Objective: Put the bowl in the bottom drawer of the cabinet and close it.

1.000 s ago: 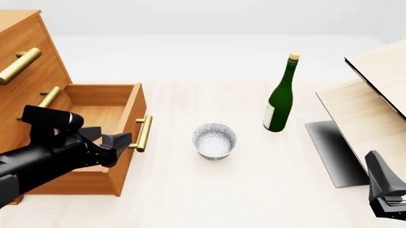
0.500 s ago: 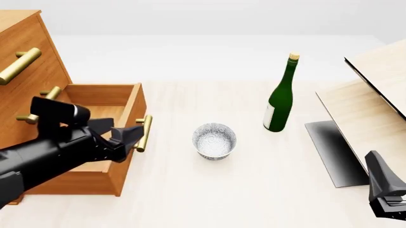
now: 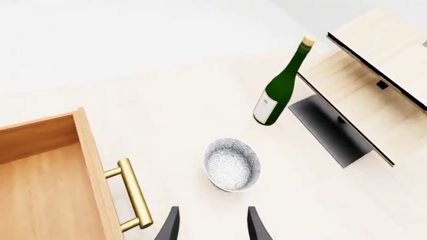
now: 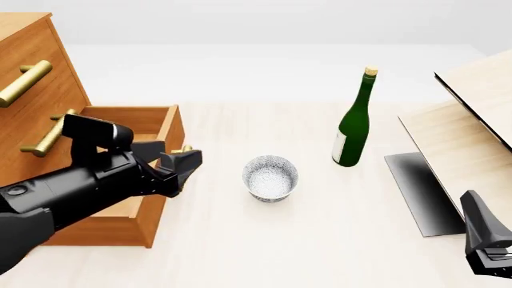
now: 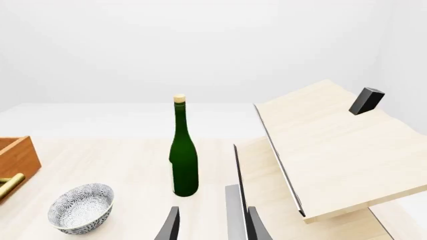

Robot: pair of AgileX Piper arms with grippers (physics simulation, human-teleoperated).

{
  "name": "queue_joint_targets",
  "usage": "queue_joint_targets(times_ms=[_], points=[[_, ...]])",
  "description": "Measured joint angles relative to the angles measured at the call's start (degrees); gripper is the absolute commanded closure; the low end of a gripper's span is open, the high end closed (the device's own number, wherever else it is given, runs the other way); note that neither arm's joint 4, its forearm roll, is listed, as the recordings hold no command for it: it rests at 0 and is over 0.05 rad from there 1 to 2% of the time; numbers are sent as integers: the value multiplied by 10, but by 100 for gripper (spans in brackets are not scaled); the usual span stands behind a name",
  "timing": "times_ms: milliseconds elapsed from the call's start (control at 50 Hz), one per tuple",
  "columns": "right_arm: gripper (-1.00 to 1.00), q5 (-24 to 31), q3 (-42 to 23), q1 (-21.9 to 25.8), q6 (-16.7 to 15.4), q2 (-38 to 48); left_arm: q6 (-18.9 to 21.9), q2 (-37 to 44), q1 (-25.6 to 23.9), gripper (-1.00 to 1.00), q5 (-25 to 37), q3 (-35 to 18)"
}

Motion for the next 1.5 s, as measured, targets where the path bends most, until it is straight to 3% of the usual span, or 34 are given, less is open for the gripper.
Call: queue_joint_targets(times_ms=[1500], points=[[-100,0,0,0,0,0,-69,245,-1,-100,-159,-89]])
